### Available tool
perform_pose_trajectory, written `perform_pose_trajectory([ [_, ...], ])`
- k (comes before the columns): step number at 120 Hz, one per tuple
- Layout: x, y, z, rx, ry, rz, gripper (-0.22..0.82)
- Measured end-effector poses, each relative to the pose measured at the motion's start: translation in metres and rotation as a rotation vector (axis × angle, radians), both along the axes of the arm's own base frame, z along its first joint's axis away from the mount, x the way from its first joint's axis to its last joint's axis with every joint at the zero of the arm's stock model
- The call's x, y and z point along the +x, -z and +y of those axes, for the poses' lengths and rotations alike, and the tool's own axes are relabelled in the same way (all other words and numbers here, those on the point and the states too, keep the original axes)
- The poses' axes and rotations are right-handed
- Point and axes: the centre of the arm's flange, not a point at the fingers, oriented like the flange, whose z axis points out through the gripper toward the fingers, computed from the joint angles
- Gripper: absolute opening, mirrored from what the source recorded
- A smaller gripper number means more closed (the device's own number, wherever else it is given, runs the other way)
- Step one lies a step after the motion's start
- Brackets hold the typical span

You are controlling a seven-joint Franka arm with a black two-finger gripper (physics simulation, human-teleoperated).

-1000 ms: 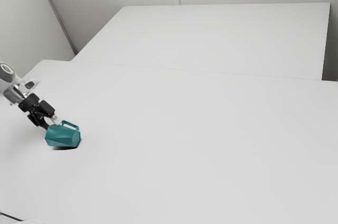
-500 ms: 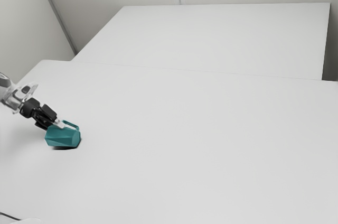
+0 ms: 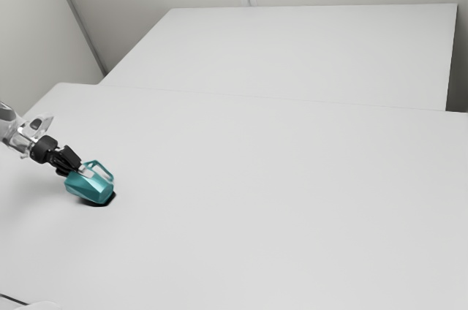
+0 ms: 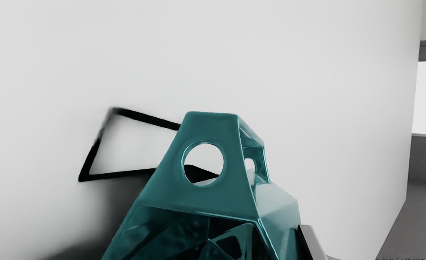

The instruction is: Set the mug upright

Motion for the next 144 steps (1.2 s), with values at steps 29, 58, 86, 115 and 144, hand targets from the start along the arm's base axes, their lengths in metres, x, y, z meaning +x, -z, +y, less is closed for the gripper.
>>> perform_pose_trajectory([
  [29,0.002,-0.007,-0.008,-0.005,0.012,-0.012,-0.15],
  [58,0.013,-0.048,-0.036,0.029,0.058,-0.049,-0.17],
  [86,0.045,-0.089,-0.118,0.124,0.197,-0.066,-0.18],
  [115,0.071,-0.092,-0.205,0.322,0.312,-0.066,-0.18],
  [144,0.093,-0.087,-0.294,0.608,0.390,-0.106,-0.18],
])
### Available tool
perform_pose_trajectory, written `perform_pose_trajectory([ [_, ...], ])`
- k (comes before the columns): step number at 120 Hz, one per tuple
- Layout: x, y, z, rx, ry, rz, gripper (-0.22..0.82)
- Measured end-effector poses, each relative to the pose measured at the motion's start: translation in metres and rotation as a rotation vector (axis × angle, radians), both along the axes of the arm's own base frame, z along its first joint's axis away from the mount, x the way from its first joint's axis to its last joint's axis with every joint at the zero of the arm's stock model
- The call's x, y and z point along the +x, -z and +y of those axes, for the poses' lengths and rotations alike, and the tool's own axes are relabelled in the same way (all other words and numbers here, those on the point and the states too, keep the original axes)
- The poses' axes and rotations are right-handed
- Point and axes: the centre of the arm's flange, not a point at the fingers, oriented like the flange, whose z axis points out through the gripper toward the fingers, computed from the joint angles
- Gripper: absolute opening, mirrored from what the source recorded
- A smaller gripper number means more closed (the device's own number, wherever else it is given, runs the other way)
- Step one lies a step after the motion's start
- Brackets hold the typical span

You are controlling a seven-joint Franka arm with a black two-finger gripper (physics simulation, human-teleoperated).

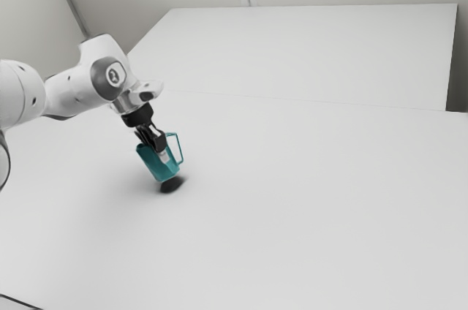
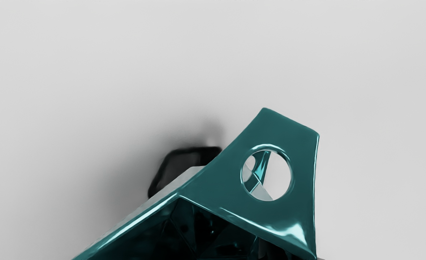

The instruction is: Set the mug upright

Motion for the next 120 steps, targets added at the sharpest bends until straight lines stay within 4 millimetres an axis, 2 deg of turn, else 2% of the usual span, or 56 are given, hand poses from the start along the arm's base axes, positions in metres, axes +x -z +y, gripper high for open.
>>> perform_pose_trajectory([
  [27,0.007,0.004,-0.058,0.190,-0.014,-0.083,-0.18],
  [57,0.016,0.008,-0.106,0.270,-0.091,-0.135,-0.18],
  [93,0.021,0.043,-0.125,0.327,-0.201,-0.108,-0.18],
  [111,0.021,0.050,-0.129,0.362,-0.238,-0.105,-0.18],
  [120,0.021,0.051,-0.129,0.366,-0.265,-0.103,-0.02],
])
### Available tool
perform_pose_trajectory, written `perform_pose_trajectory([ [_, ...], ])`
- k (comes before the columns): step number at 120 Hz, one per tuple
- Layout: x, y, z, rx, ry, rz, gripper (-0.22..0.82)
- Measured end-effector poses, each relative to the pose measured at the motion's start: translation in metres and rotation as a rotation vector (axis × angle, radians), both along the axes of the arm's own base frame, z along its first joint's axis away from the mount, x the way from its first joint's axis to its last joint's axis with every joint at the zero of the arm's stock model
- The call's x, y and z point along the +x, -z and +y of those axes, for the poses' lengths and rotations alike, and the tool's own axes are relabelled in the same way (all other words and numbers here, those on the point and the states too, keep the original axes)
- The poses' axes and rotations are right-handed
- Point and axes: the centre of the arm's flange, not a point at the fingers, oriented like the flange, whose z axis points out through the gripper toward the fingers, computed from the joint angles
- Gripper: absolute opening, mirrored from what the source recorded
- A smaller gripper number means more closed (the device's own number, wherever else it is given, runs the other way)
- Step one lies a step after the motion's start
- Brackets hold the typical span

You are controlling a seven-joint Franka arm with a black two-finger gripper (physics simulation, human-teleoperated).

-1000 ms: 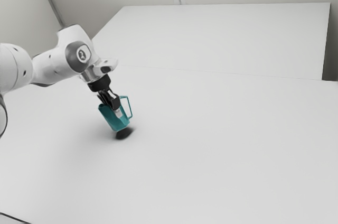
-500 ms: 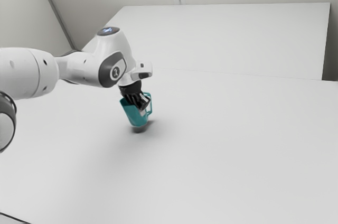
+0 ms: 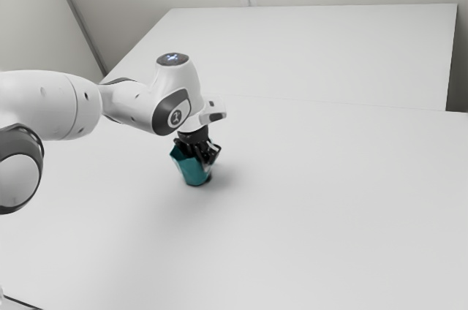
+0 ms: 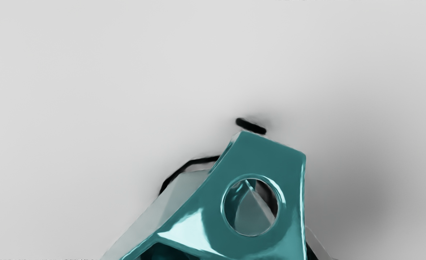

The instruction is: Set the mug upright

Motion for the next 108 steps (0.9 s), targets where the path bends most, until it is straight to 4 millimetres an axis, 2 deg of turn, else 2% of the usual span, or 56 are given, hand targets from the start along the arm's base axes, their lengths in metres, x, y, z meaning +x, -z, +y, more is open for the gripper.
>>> perform_pose_trajectory([
  [18,0.000,-0.001,0.000,-0.001,-0.046,-0.006,0.28],
  [38,0.003,-0.013,0.007,-0.002,-0.093,-0.028,0.46],
  [58,0.007,-0.040,0.015,-0.006,-0.129,-0.063,0.54],
  [88,0.014,-0.086,0.018,-0.011,-0.146,-0.102,0.58],
  [96,0.020,-0.106,0.019,-0.008,-0.144,-0.118,0.59],
  [108,0.027,-0.147,0.030,0.009,-0.140,-0.140,0.60],
])
